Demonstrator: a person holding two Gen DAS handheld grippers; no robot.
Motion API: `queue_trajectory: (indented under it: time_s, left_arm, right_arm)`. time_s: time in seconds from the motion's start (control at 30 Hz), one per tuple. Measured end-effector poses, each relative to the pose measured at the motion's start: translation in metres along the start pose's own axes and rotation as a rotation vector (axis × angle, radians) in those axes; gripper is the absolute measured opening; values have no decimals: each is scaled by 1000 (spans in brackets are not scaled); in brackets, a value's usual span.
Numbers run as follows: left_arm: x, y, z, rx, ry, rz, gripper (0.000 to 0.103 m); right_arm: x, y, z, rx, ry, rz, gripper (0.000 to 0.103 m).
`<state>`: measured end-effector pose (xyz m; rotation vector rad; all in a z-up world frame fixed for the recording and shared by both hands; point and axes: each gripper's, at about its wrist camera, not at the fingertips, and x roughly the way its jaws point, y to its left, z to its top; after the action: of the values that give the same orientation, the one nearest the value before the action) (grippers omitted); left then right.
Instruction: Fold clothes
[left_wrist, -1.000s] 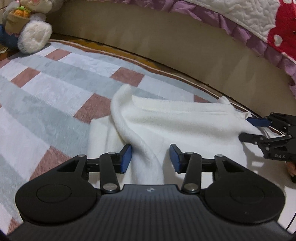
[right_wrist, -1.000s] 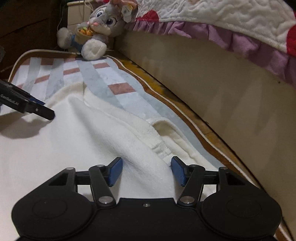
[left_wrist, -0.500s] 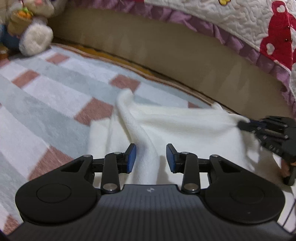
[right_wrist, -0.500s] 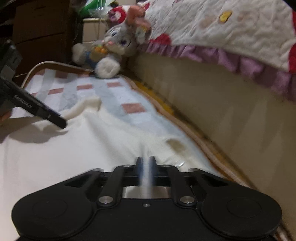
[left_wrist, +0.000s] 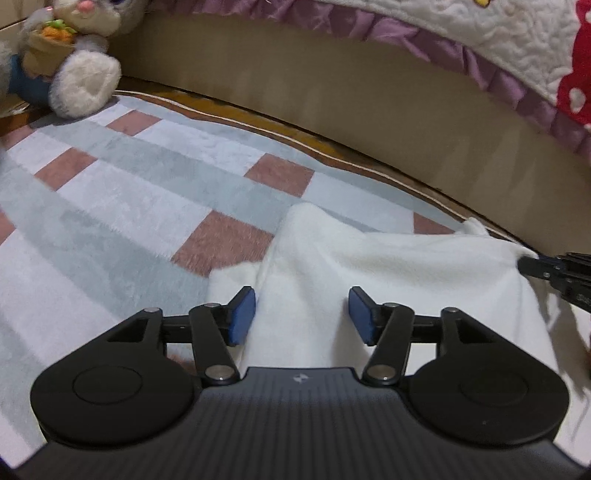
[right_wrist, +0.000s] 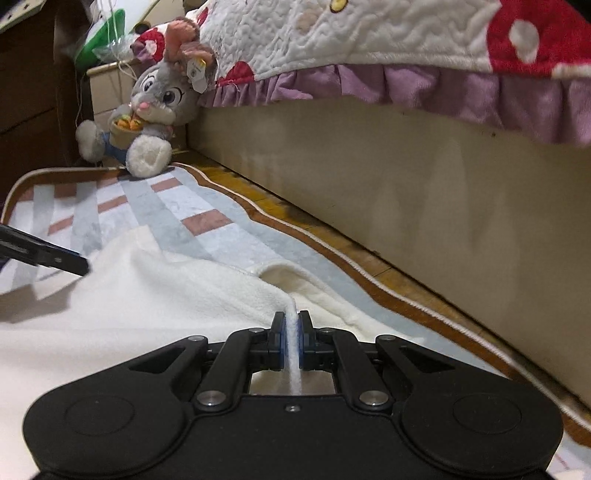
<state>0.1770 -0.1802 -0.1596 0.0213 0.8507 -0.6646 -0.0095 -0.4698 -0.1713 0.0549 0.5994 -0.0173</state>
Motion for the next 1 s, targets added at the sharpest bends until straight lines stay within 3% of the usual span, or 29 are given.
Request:
queue_trajectory:
  time_s: [0.03,0.07,0.1,0.17,0.27,0.37,0.47,0.53,0.57,0.67,0.7,0.8,0.87,1.0]
  left_arm:
    - [7,-2,3,25,22,-16,46]
    - [11,-5,6,63,40,-32,16]
    - [13,-8,9,101,57,-39,10]
    - [6,-14,16,151,39,3,8]
    - [-10,-17,22,207,-26,84,8]
    - [-5,-9,23,159,-23,119,8]
    - [13,-15,14,166,28,205,13]
    - [13,-21,9,184,12,233,16]
    - [10,-21,9,172,2,232,20]
    - [-3,-11,10,67,-21,188,36]
    - [-7,-6,10,21,-20,167,36]
    - [-21,1,4,-61,-16,99,36]
    - [-28,0,-4,-59,-12,74,38]
    - [-39,-10,-20,-5,0,64,40]
  right_arm:
    - [1,-2,-1,15,-1,10,6]
    - [1,-5,-1,38,-7,28,6]
    - [1,-8,-1,66,-11,54,6]
    - [1,-16,-2,122,-19,110,6]
    - [0,-28,-5,203,-32,182,7]
    - [4,-34,-5,249,-30,187,8]
    - [4,-40,0,266,4,112,15]
    - [-11,-60,3,344,23,27,25]
    - [-21,-74,4,399,38,-19,31]
    - [-68,-123,-9,595,77,-72,37]
    - [-84,-139,-13,661,91,-88,37]
    - [-129,-164,-35,690,97,-100,55]
    - [-149,-170,-56,717,89,-125,59]
    - [-139,-172,-83,763,143,-74,59]
